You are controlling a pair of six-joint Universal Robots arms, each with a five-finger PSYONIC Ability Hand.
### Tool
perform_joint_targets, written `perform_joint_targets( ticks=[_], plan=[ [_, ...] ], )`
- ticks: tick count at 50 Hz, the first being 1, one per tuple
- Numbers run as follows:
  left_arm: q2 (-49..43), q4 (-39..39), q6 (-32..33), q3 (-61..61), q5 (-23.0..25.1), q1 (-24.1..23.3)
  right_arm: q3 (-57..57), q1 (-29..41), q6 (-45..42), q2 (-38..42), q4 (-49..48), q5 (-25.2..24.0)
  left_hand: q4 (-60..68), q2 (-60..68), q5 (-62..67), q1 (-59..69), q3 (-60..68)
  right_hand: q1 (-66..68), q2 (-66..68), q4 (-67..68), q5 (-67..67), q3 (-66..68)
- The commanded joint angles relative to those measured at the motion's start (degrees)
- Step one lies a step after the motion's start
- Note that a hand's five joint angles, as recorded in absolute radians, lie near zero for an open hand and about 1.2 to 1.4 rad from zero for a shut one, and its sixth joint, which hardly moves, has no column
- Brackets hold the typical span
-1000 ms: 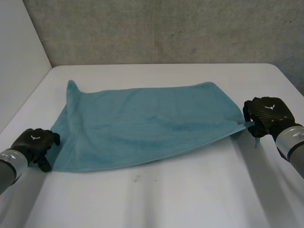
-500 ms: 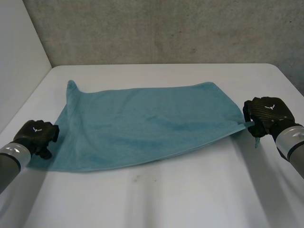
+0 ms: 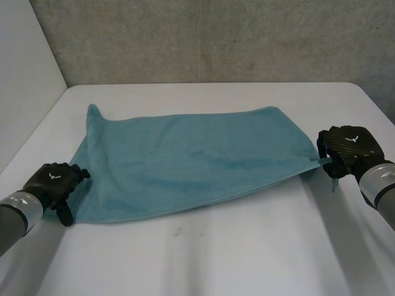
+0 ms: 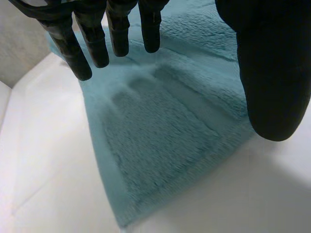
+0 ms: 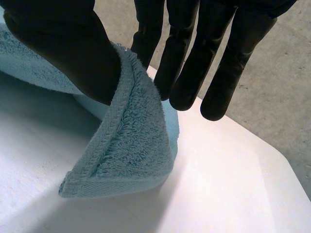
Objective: Fold the laundry
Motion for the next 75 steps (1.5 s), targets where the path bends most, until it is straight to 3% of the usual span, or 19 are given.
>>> perform_joint_targets(
  ticks=[1, 11, 28, 44, 49, 51, 52, 54, 55, 56, 60, 69, 75],
  plan=[
    [-0.12, -0.47, 0.35, -0.92, 0.10, 1.11, 0.00, 0.18, -0.30, 0.00, -0.01, 0.06, 0.27, 0.06, 0.68, -0.23, -0.16, 23.73, 12.36, 11.70, 13.67, 12.02],
    [-2.40, 6.20, 0.26, -0.83, 0.01, 1.82, 0.00, 0.18, -0.30, 0.00, 0.08, 0.06, 7.84, 7.63, 8.24, 7.33, 7.40, 23.73, 12.36, 11.70, 13.67, 12.02],
    [-5.84, 7.79, 0.17, 1.81, -0.08, 1.46, 0.09, 0.27, -0.30, 0.00, 0.08, 0.06, 9.36, 9.15, 9.76, 8.85, 8.92, 23.73, 12.36, 11.70, 13.67, 12.02],
    [-6.10, 10.60, -0.26, 3.13, -0.25, 0.94, 0.26, 0.36, -0.48, 0.00, 0.08, 0.15, 18.78, 18.57, 19.18, 18.27, 18.34, 23.73, 12.36, 11.70, 13.67, 12.02],
    [-6.45, 11.65, -0.35, 3.13, -0.25, 0.76, 0.26, 0.36, -0.48, 0.00, -0.01, 0.06, 26.51, 26.30, 26.92, 26.01, 26.08, 23.73, 12.36, 11.70, 13.67, 12.02],
    [-6.98, 12.27, -0.35, 3.13, -0.25, 0.67, 0.26, 0.27, -0.48, 0.00, -0.01, 0.15, 43.06, 42.85, 43.47, 42.55, 42.63, 23.73, 12.36, 11.70, 13.67, 12.02],
    [-6.98, 12.27, -0.35, 3.13, -0.25, 0.67, 0.26, 0.27, -0.48, 0.00, -0.01, 0.15, 43.17, 42.96, 43.57, 42.66, 42.73, 23.73, 12.36, 11.70, 13.67, 12.02],
    [-6.89, 12.80, -0.35, 2.78, -0.34, 0.59, 0.26, 0.36, -0.48, 0.00, -0.01, 0.23, 59.07, 58.86, 59.47, 58.56, 58.63, 23.73, 12.36, 11.70, 13.67, 12.02],
    [-6.89, 12.80, -0.35, 2.78, -0.34, 0.59, 0.26, 0.36, -0.48, 0.00, -0.01, 0.23, 59.15, 58.94, 59.55, 58.64, 58.71, 23.73, 12.36, 11.70, 13.67, 12.02],
    [-6.28, 12.88, -0.35, 2.43, -0.43, 0.50, 0.26, 0.27, -0.48, 0.00, -0.01, 0.32, 65.62, 65.41, 66.03, 65.11, 65.19, 23.73, 12.36, 11.70, 13.67, 12.02],
    [-5.04, 12.97, -0.35, 1.90, -0.52, 0.50, 0.18, 0.18, -0.48, -0.09, -0.01, 0.41, 65.69, 65.47, 66.09, 65.18, 65.25, 23.73, 12.36, 11.70, 13.67, 12.02],
    [7.24, 12.01, -0.09, -1.70, -1.13, 1.02, -2.02, -0.17, -1.97, -1.32, 1.40, 0.50, 65.69, 65.47, 66.09, 65.18, 65.25, 23.73, 12.36, 11.70, 13.67, 12.02],
    [17.17, 7.89, 0.88, -4.34, -4.46, 1.64, -4.21, -0.26, -11.43, -4.56, 12.08, 0.50, 65.69, 65.47, 66.09, 65.18, 65.25, 23.73, 12.36, 11.70, 13.67, 12.02]
  ],
)
